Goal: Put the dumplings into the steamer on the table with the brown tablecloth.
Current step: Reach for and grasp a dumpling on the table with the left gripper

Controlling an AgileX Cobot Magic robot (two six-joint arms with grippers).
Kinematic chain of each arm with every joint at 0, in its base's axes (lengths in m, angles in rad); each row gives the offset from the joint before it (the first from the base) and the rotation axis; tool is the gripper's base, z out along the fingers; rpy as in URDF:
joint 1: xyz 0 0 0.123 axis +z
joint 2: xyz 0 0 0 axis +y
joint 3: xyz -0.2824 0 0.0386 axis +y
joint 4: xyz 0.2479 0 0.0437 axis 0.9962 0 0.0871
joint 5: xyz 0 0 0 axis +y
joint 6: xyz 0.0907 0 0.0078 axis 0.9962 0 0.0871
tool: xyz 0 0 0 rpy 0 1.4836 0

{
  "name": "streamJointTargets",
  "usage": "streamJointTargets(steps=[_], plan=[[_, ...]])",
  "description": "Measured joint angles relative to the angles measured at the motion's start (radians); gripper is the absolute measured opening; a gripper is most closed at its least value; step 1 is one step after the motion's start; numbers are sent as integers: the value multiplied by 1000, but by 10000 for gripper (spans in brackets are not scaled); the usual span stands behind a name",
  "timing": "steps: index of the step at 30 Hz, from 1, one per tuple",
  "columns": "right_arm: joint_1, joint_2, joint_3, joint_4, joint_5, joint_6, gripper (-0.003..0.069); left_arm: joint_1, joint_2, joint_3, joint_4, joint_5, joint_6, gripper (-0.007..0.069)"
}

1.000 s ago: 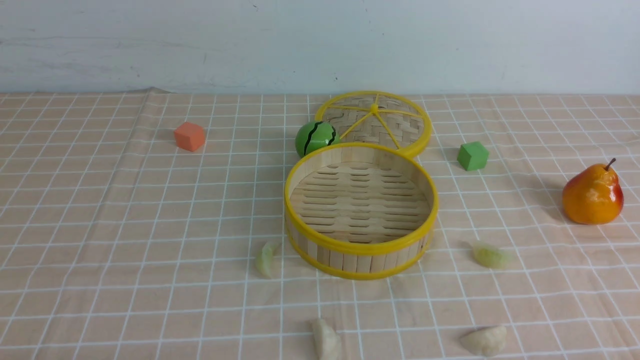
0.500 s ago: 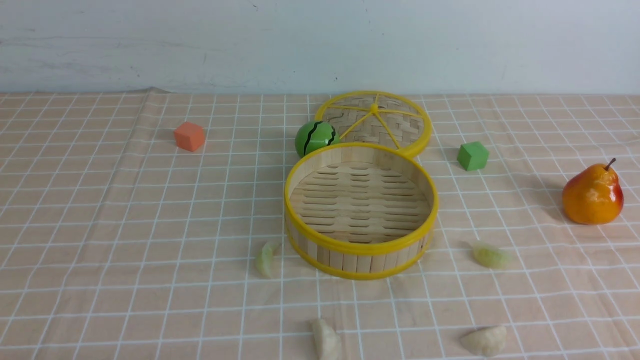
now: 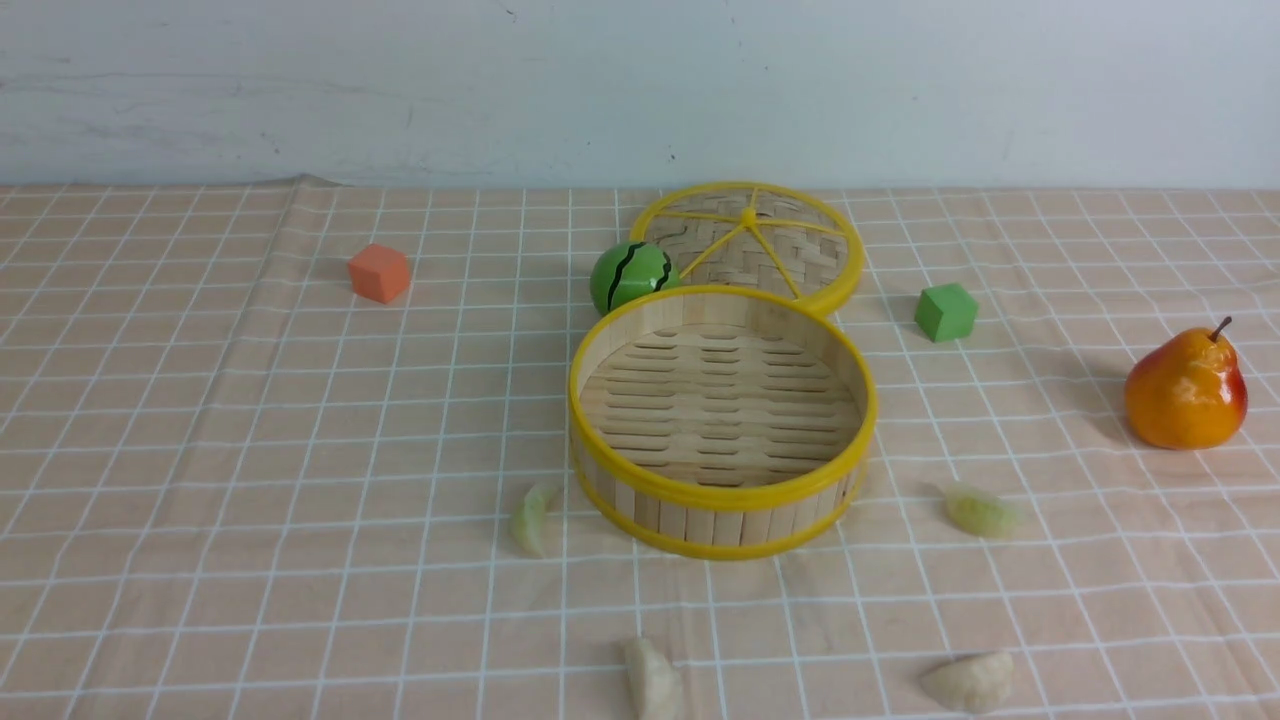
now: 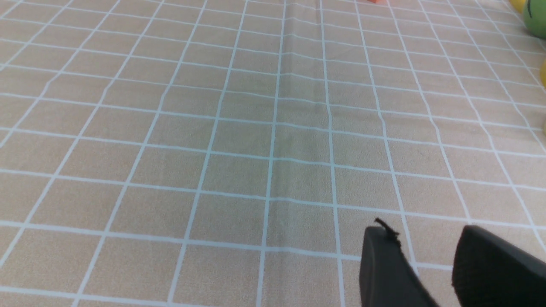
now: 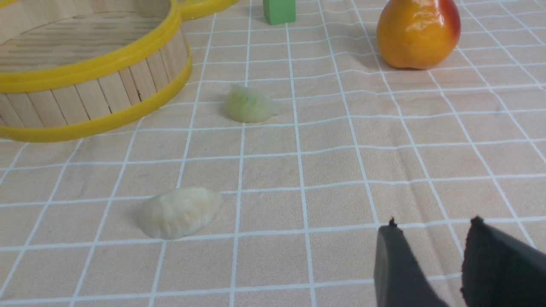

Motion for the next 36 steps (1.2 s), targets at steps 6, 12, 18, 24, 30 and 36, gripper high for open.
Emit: streamJointTargets(steps=[6,12,18,24,30,36], plan=[[0,0,0,0,0,0,239,0,0,0,0,0,0,237],[0,0,0,-1,0,0,239,0,0,0,0,2,0,237],[0,0,0,-1,0,0,239,0,0,0,0,2,0,237],[0,0,0,-1,0,1,239,0,0,0,20,2,0,237],[0,0,0,157,0,70,239,0,0,0,-279,-64,-204,237],[0,0,10,773,26,424,239,0,0,0,-794,-115,-534,237]])
